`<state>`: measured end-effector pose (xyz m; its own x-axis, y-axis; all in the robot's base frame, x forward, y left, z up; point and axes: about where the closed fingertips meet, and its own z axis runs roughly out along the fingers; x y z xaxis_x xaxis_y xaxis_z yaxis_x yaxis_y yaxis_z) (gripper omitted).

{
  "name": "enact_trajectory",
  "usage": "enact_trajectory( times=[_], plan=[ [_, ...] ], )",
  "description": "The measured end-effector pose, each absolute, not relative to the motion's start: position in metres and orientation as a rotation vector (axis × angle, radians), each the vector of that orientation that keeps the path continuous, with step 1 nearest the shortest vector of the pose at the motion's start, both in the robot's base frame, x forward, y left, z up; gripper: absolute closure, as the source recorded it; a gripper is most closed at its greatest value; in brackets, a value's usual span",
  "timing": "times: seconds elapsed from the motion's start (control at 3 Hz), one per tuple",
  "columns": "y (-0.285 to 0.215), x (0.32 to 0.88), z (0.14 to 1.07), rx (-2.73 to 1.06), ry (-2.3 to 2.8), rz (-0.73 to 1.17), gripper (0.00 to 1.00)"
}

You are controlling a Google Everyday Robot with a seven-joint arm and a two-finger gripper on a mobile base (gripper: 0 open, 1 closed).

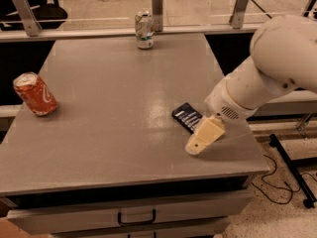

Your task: Move rxbar blueberry near coke can

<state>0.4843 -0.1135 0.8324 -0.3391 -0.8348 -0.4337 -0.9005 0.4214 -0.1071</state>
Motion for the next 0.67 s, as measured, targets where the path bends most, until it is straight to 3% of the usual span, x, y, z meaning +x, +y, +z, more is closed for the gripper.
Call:
enact_trajectory(
  times=[0.67],
  plan=[
    [-0.0992,0.4919,0.8244,-1.435,2.28,0.249,0.64]
  ],
)
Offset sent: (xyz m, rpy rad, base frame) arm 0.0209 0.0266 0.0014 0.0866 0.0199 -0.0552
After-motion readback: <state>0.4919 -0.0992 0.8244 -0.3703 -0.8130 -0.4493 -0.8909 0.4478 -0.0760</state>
